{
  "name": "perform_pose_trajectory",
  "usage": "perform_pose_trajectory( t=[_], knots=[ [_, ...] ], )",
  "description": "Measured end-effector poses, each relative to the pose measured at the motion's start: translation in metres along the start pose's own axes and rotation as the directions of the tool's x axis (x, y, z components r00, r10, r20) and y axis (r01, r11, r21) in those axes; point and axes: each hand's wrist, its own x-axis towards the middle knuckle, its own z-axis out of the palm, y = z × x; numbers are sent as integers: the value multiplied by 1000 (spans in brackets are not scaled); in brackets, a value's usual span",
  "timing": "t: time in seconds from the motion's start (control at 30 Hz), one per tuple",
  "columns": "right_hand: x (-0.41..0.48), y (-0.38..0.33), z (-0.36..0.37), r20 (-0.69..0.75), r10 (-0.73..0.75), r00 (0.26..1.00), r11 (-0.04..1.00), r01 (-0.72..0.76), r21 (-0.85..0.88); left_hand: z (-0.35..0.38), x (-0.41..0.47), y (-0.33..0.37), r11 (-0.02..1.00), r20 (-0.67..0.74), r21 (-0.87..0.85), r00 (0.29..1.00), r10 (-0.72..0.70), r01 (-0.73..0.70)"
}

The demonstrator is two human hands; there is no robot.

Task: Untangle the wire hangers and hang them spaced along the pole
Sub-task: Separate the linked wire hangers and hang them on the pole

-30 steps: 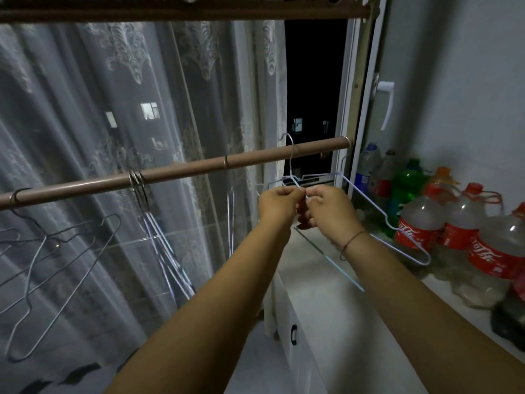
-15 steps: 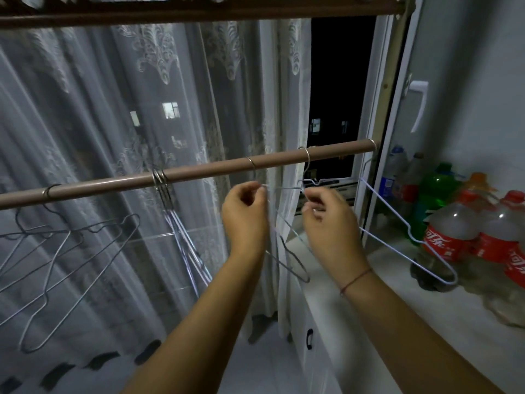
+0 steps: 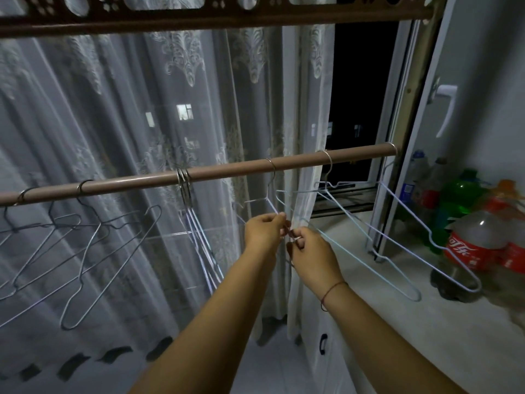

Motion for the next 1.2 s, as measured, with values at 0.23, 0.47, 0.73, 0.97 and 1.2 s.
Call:
perform_pose_trajectory(
  t=[0.23, 0.47, 0.73, 0.97, 1.2],
  knots=[
    [-16, -31, -5, -240, -265, 934, 954, 291, 80, -29, -30, 28, 961, -21, 119, 967, 253, -249],
    [-23, -65, 41, 154, -145, 977, 946, 91, 311, -91, -38, 31, 902, -308, 188, 849, 430, -388],
    [-17, -79, 88, 299, 16, 954, 888, -151, 435, -140, 5, 10, 987, -206, 129, 971, 117, -92],
    [-22, -98, 111, 179, 51, 983, 818, -144, 557, -162, 9, 19, 995, -38, 72, 997, 69, -66],
    [-13, -92, 104, 60, 163, 985, 782, -166, 601, -187, 19, 26, 998, -99, -53, 995, 35, -40]
  ],
)
